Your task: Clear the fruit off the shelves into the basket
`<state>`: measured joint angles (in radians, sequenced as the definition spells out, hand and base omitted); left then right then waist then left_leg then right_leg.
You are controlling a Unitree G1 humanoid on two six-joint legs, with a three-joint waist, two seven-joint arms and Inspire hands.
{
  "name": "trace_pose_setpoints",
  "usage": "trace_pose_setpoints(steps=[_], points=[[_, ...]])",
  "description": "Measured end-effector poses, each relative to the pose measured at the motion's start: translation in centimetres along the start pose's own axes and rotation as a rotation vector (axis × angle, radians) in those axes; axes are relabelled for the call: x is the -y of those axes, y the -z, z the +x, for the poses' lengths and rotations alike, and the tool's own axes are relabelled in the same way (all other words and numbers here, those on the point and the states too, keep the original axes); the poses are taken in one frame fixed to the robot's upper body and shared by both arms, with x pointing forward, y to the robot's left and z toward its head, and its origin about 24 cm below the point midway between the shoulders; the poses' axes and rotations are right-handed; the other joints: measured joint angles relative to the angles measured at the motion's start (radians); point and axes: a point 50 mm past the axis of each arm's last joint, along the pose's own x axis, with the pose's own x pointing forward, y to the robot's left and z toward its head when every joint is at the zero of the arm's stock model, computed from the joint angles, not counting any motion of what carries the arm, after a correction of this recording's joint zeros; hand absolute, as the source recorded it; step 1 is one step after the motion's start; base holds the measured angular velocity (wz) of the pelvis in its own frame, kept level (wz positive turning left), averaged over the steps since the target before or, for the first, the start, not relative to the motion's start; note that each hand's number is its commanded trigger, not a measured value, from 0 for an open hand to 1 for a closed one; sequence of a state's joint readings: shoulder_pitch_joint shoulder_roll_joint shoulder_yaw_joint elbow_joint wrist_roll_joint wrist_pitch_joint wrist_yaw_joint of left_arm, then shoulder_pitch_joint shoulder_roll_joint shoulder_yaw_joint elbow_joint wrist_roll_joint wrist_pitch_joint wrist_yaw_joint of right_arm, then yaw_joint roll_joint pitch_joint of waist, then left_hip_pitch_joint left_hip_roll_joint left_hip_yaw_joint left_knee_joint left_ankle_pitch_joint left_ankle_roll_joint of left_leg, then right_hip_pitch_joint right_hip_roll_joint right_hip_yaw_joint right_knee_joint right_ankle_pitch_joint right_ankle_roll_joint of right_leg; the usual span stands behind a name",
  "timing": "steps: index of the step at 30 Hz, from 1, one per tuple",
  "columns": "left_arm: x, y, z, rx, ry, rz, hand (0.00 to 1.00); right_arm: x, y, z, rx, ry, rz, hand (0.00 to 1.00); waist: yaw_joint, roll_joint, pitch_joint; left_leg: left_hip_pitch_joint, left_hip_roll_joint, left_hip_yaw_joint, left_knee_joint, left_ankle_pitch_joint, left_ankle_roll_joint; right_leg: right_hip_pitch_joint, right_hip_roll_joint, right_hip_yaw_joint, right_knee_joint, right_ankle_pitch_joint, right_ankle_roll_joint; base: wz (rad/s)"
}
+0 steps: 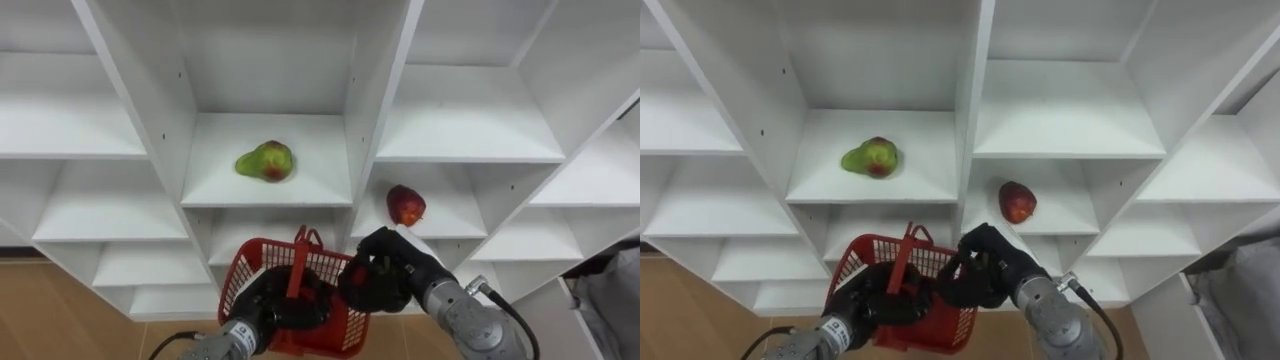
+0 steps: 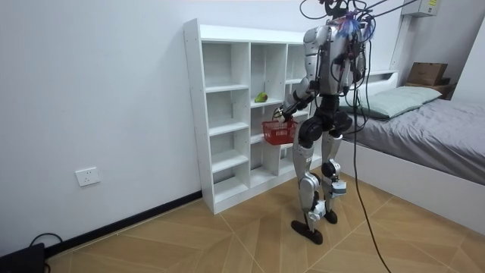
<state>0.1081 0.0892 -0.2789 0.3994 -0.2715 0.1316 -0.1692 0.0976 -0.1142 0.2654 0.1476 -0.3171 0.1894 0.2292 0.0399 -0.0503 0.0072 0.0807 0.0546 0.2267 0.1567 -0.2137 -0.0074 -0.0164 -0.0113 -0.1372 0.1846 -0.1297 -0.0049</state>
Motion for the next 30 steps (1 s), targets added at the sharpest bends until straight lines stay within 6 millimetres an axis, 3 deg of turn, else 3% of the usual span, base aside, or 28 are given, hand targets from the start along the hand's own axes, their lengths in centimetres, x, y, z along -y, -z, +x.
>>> trace_pose_setpoints(steps=[11,30], points=[[0.2,0.5,-0.1,-0.031,0.014,0.022,1.0,0.1,1.3,0.7,-0.047,0.025,0.131,1.0,0.005,0.009,0.0014,-0.003,-0.001,-0.01,0.005,0.0,0.0,0.003,-0.002,-0.006,-0.001,0.0,0.0,0.02],[0.7,1.3,-0.1,-0.097,0.068,0.014,1.0,-1.1,1.3,1.2,-0.029,-0.004,0.447,1.0,0.02,0.006,0.0035,-0.015,-0.001,-0.024,0.006,0.0,0.0,0.005,-0.003,-0.028,-0.017,0.0,0.0,0.02]])
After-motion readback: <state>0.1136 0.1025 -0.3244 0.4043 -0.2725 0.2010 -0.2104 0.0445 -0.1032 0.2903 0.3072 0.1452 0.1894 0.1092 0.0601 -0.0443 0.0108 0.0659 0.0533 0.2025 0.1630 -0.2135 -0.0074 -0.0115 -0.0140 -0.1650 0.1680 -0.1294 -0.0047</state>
